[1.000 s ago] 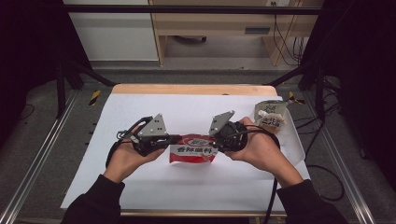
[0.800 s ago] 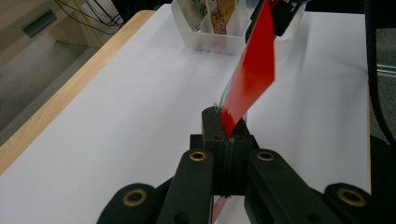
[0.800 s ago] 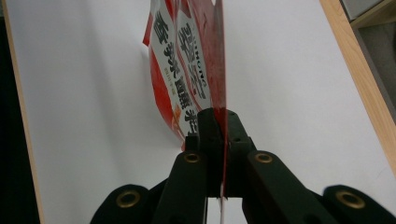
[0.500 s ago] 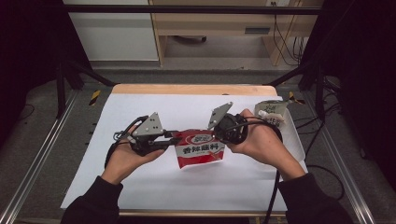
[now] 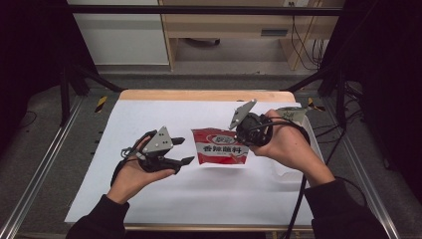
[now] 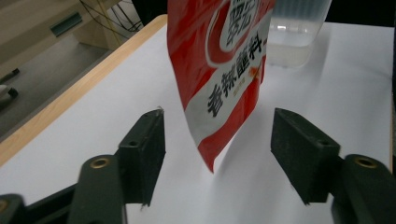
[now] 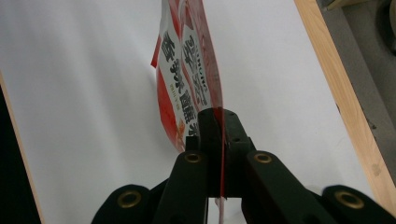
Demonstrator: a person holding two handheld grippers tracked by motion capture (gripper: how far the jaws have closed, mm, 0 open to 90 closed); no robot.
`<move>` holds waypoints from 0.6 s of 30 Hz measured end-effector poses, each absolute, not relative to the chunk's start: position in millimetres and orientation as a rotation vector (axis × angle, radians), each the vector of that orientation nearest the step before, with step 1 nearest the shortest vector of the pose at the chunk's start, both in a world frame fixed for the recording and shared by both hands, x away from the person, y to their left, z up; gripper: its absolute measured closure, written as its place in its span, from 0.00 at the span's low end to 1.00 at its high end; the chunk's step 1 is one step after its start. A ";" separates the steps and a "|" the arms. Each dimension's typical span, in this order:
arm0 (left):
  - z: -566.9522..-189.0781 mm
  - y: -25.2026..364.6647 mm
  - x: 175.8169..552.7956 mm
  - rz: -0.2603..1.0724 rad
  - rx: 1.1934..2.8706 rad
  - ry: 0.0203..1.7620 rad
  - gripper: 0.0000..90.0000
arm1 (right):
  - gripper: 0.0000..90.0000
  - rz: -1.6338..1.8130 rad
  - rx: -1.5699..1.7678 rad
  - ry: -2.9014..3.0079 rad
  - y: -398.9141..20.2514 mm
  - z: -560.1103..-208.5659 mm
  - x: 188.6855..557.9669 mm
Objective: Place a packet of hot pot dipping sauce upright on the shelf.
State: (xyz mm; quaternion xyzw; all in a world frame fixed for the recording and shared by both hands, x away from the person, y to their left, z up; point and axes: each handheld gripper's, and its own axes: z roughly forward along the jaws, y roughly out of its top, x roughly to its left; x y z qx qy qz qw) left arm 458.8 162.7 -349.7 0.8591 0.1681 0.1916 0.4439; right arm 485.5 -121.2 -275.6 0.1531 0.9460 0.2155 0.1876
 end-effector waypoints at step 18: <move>-414.0 208.8 442.6 0.575 2.104 0.647 0.10 | 1.00 0.666 0.542 2.678 -142.4 -264.8 492.6</move>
